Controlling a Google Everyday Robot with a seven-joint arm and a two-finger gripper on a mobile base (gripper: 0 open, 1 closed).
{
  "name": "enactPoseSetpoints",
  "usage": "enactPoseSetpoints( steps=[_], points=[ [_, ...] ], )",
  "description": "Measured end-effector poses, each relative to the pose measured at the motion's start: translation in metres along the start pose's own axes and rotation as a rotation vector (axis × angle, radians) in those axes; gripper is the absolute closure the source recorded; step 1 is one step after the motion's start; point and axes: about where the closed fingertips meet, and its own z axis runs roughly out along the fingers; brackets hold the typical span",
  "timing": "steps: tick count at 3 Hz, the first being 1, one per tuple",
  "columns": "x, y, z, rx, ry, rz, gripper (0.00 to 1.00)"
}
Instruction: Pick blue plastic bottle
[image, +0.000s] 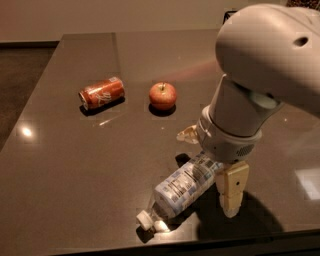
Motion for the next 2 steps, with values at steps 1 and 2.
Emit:
enactPoseSetpoints(
  steps=[1, 2],
  points=[
    [-0.0047, 0.0023, 0.0078, -0.021, 0.024, -0.036, 0.18],
    [-0.0078, 0.0022, 0.0085, -0.033, 0.031, -0.054, 0.41]
  ],
)
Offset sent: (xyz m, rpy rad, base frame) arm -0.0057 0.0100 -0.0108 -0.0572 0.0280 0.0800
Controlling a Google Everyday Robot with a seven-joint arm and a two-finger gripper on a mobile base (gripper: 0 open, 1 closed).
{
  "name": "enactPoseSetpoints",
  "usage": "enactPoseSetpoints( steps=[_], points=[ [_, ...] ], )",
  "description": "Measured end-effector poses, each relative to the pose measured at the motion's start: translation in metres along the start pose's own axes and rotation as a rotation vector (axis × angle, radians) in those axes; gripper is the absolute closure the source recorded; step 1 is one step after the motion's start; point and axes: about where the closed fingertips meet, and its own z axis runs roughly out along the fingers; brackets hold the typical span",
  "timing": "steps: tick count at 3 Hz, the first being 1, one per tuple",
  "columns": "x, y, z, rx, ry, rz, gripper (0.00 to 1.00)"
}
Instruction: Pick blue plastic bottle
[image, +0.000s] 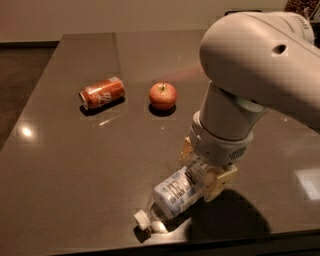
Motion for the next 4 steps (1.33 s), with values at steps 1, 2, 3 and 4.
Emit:
enactPoseSetpoints(
  steps=[1, 2, 3, 4],
  points=[
    [0.000, -0.003, -0.007, -0.003, -0.030, -0.001, 0.64],
    [0.001, -0.009, -0.031, 0.022, -0.073, 0.012, 0.87],
    [-0.001, -0.016, -0.061, 0.057, -0.122, 0.005, 1.00],
    [-0.009, -0.021, -0.083, 0.080, -0.166, -0.020, 1.00]
  ],
)
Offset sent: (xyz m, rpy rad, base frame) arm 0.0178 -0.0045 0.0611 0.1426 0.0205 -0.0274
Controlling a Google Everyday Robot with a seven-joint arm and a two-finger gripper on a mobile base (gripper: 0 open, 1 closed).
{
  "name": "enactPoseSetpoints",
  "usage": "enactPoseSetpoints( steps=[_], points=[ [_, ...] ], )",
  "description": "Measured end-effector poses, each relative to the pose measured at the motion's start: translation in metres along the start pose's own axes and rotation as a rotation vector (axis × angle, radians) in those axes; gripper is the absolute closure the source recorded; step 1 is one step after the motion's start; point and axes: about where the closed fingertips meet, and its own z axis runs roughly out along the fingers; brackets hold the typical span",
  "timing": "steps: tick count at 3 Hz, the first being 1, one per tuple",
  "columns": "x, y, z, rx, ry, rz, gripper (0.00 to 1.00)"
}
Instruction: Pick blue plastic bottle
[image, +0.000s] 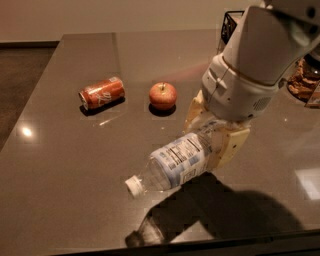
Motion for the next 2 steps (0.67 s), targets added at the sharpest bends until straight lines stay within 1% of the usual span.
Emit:
enactPoseSetpoints(
  steps=[1, 2],
  points=[
    [-0.007, -0.007, -0.013, 0.010, -0.029, -0.021, 1.00],
    [-0.009, -0.017, -0.022, 0.002, -0.080, -0.021, 1.00]
  ],
)
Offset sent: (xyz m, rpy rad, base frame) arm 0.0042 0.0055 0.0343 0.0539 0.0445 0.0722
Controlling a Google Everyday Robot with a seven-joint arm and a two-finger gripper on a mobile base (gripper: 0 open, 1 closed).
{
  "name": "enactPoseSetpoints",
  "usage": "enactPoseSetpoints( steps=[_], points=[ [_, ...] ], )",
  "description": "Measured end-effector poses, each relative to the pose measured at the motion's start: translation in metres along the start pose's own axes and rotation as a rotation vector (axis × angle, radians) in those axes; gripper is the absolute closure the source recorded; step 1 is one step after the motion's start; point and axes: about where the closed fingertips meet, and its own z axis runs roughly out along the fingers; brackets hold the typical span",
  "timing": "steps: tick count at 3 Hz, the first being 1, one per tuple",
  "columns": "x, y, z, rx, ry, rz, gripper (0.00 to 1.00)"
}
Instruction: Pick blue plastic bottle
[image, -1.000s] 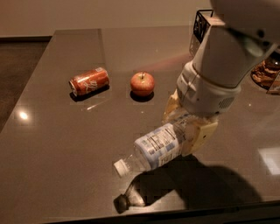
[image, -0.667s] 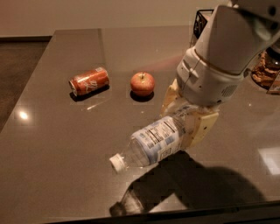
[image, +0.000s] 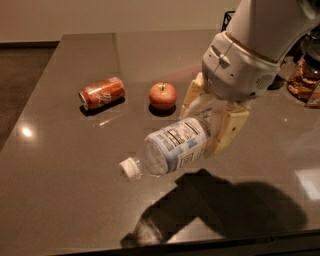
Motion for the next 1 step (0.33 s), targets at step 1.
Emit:
enactPoseSetpoints(
  steps=[1],
  points=[
    [0.0001, -0.0002, 0.0000, 0.000, -0.002, 0.001, 1.00]
  ],
)
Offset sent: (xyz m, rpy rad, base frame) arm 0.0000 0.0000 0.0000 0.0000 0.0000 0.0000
